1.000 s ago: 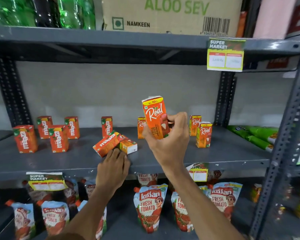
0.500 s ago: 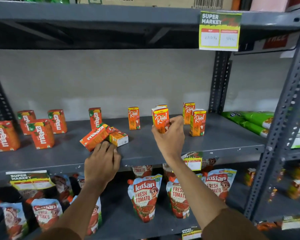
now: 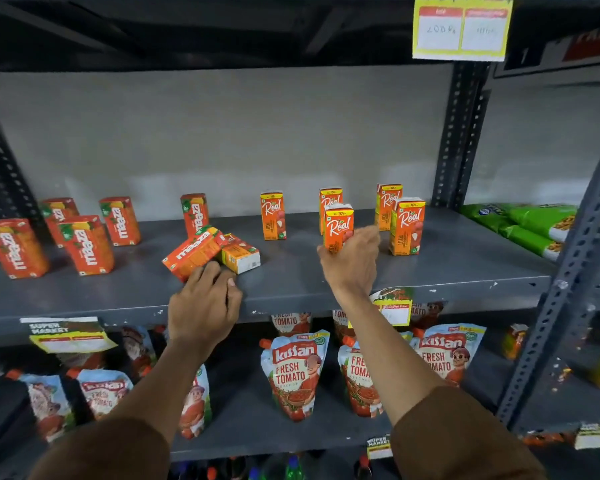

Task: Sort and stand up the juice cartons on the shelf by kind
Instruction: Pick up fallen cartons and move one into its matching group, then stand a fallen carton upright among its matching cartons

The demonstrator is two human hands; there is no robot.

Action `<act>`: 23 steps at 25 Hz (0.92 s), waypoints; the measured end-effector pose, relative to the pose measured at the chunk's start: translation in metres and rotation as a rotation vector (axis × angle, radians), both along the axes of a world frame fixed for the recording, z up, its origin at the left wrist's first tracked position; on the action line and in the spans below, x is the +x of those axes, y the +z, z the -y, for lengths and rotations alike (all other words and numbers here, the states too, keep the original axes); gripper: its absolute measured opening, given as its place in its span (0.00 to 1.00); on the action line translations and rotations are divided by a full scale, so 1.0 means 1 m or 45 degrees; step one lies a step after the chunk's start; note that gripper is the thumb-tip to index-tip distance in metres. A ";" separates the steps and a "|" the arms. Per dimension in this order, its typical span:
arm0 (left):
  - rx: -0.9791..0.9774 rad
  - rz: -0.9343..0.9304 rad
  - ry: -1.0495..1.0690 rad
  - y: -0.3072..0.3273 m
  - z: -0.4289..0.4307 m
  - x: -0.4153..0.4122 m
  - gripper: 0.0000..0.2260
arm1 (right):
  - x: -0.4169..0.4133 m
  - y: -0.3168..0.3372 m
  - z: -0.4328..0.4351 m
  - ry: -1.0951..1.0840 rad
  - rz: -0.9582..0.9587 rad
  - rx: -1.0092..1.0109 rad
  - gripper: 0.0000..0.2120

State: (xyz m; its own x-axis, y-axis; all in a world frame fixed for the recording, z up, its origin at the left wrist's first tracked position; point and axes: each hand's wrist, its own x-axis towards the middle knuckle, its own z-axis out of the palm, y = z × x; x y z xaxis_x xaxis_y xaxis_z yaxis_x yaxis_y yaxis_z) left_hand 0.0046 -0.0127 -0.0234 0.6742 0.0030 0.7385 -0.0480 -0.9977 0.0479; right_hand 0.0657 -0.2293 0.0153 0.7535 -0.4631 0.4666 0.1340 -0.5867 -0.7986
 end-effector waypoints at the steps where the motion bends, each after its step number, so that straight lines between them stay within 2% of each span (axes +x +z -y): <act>1: -0.004 -0.016 -0.019 0.002 0.002 -0.001 0.17 | -0.007 0.001 -0.001 -0.032 0.025 0.008 0.39; 3: -0.062 -0.031 -0.134 0.005 0.001 -0.008 0.15 | -0.032 0.002 -0.010 -0.015 0.230 0.057 0.38; 5: -0.224 0.044 -0.289 0.008 -0.007 -0.017 0.11 | -0.056 0.001 -0.033 0.205 0.414 0.048 0.27; 7: -0.291 0.189 -0.295 0.015 -0.028 -0.024 0.07 | -0.071 0.002 -0.066 0.486 0.375 0.084 0.14; 9: -0.306 0.279 -0.226 0.022 -0.056 -0.025 0.09 | -0.074 0.006 -0.100 0.624 0.173 0.165 0.08; 12: -0.275 0.118 -0.120 0.019 -0.109 -0.027 0.14 | -0.074 0.011 -0.154 0.726 -0.191 0.432 0.12; 14: -0.197 -0.076 -0.012 0.014 -0.128 -0.026 0.16 | -0.068 0.014 -0.179 0.729 -0.299 0.560 0.12; 16: -0.149 -0.184 0.075 0.012 -0.135 -0.027 0.14 | -0.057 0.020 -0.199 0.674 -0.365 0.575 0.10; 19: -0.124 -0.208 0.064 0.017 -0.136 -0.029 0.14 | -0.048 0.028 -0.212 0.611 -0.428 0.635 0.08; 23: -0.113 -0.262 -0.020 0.010 -0.144 -0.032 0.18 | -0.062 0.023 -0.215 0.626 -0.370 0.498 0.15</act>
State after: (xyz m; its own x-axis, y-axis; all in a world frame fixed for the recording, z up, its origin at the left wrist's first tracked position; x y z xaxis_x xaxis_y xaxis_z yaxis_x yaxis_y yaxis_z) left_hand -0.0275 0.1308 -0.0133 0.8111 0.0506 0.5828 -0.0434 -0.9883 0.1462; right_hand 0.0040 -0.0139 0.0387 0.9882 -0.1287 0.0826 0.0594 -0.1744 -0.9829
